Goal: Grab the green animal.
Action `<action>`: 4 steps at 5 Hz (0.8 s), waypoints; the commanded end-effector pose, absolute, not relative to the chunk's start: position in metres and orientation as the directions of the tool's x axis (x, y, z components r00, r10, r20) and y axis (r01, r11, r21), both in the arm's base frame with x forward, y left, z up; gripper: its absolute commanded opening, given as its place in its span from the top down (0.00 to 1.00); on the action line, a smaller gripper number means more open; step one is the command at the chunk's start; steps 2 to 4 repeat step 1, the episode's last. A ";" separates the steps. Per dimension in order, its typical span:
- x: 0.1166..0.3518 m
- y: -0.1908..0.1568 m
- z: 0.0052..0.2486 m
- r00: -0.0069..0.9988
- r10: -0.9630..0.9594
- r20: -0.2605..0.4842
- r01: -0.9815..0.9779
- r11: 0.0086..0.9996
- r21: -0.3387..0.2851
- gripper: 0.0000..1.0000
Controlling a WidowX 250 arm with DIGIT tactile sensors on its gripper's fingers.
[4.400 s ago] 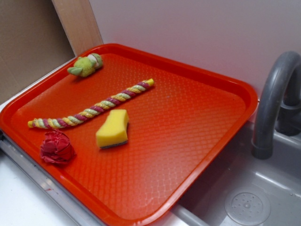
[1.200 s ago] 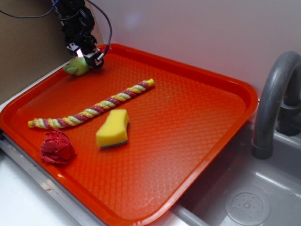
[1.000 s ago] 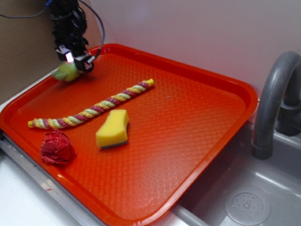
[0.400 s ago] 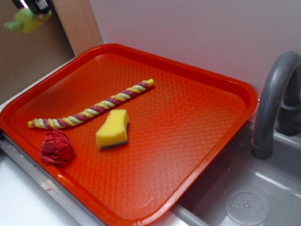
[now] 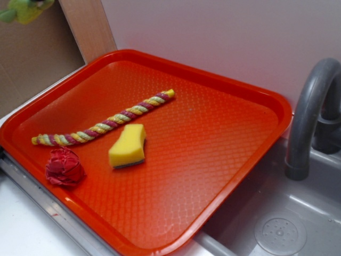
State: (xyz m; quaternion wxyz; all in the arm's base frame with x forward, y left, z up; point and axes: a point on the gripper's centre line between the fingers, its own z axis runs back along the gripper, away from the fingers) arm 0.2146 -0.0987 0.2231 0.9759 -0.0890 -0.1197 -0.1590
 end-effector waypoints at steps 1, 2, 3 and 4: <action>0.218 -0.101 0.233 0.894 -0.332 0.300 0.379 0.919 -0.111 1.00; 0.218 -0.101 0.233 0.894 -0.332 0.300 0.379 0.919 -0.111 1.00; 0.218 -0.101 0.233 0.894 -0.332 0.300 0.379 0.919 -0.111 1.00; 0.218 -0.101 0.233 0.894 -0.332 0.300 0.379 0.919 -0.111 1.00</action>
